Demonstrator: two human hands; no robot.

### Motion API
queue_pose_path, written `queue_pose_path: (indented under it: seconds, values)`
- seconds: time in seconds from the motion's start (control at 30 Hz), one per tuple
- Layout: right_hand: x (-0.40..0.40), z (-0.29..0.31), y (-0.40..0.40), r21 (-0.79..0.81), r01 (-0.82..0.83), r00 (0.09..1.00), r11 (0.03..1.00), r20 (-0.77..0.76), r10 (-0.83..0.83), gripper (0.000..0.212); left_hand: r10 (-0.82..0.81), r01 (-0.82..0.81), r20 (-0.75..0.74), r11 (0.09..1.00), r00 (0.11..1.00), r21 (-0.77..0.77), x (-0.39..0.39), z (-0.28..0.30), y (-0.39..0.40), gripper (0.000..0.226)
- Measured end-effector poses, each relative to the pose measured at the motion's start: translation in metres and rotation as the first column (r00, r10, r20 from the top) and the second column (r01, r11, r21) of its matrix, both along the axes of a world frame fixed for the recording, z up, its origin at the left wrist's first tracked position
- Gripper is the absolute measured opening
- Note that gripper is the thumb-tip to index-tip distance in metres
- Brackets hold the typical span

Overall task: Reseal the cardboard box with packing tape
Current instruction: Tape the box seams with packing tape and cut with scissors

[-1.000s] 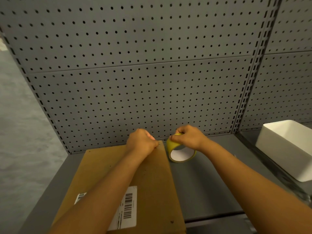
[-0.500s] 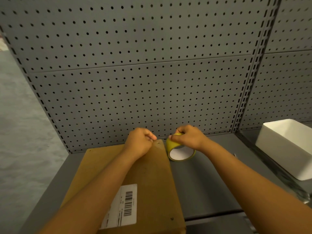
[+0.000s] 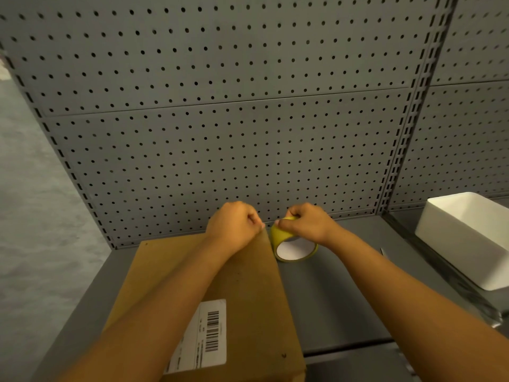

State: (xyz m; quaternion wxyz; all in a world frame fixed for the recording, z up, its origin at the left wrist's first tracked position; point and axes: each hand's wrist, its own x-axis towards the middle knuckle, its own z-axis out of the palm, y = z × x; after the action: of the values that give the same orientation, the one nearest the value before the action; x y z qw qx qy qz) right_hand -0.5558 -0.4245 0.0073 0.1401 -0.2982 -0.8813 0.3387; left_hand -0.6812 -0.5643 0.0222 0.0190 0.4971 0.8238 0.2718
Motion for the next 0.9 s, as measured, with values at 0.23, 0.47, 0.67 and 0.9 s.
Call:
queue_pose_path:
  seconds: [0.23, 0.47, 0.67, 0.9]
  values:
    - [0.001, -0.001, 0.000, -0.004, 0.009, 1.000, 1.000, 0.002, -0.009, 0.037, -0.065, 0.070, 0.118, 0.997, 0.991, -0.040, -0.006, -0.001, -0.018, 0.018]
    - [0.001, 0.000, -0.002, -0.006, 0.024, 1.000, 1.000, 0.011, -0.024, 0.037, -0.119, 0.131, 0.089, 0.981, 0.989, -0.144, -0.009, 0.002, -0.025, 0.037]
    - [0.004, 0.000, -0.002, -0.024, 0.016, 1.000, 1.000, 0.011, -0.016, 0.039, -0.259, 0.216, -0.226, 0.956, 0.939, -0.198, 0.009, -0.018, -0.028, 0.041]
    - [0.002, -0.002, -0.004, -0.031, 0.039, 0.999, 0.999, 0.013, -0.038, 0.037, -0.329, 0.251, -0.330, 0.933, 0.885, -0.257, 0.011, -0.017, -0.020, 0.037]
